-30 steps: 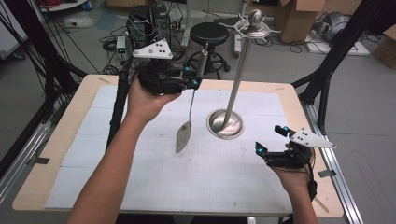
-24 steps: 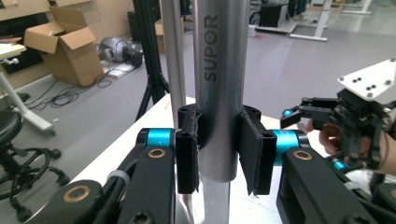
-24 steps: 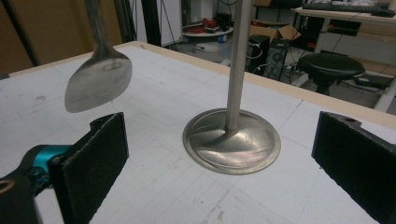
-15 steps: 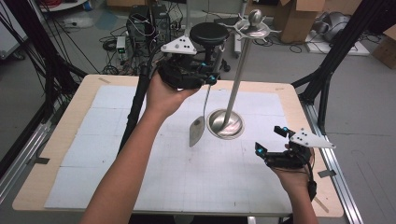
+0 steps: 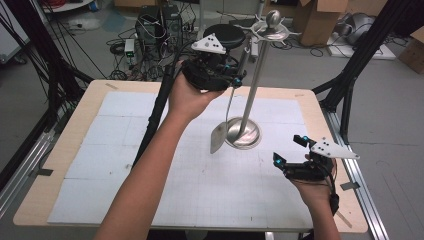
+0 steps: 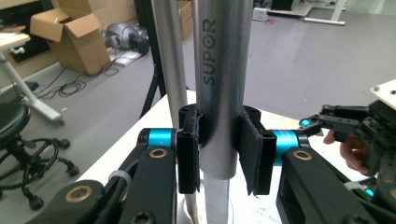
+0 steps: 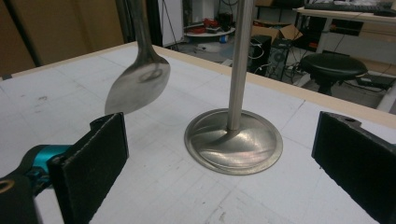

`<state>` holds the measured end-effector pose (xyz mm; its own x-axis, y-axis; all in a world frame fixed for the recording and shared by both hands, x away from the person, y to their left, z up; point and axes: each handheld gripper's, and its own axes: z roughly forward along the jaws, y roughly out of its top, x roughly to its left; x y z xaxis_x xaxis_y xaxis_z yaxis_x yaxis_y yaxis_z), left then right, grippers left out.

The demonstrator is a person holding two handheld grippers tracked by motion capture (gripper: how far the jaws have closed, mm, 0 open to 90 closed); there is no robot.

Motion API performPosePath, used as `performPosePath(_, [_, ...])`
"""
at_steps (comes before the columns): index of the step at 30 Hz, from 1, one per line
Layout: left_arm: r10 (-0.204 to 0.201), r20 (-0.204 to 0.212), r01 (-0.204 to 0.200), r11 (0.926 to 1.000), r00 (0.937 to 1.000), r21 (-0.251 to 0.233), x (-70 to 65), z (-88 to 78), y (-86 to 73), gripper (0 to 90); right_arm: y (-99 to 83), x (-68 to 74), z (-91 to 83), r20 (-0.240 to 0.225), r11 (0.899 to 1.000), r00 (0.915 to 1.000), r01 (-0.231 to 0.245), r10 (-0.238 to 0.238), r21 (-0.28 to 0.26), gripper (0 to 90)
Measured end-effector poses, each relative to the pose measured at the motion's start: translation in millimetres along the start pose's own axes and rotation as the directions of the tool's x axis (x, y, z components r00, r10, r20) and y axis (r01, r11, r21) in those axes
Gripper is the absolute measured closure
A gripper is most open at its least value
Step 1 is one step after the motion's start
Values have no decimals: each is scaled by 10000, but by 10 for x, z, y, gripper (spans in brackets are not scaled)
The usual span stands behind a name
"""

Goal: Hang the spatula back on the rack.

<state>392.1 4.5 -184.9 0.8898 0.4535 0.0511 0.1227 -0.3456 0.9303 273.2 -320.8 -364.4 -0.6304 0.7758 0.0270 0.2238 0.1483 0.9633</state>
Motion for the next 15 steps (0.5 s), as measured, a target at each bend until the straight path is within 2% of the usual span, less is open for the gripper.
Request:
performPosePath(4, [141,-79,-140,9999,9999,93,-8,36,20,704,1,2,1,-14,10000,10000,20,-20,-18,25])
performPosePath(15, [64,-354,-53,9995,9994,312,-2,143,65,706,4,-9,-20,-5,10000,10000,-16,16,-84,25])
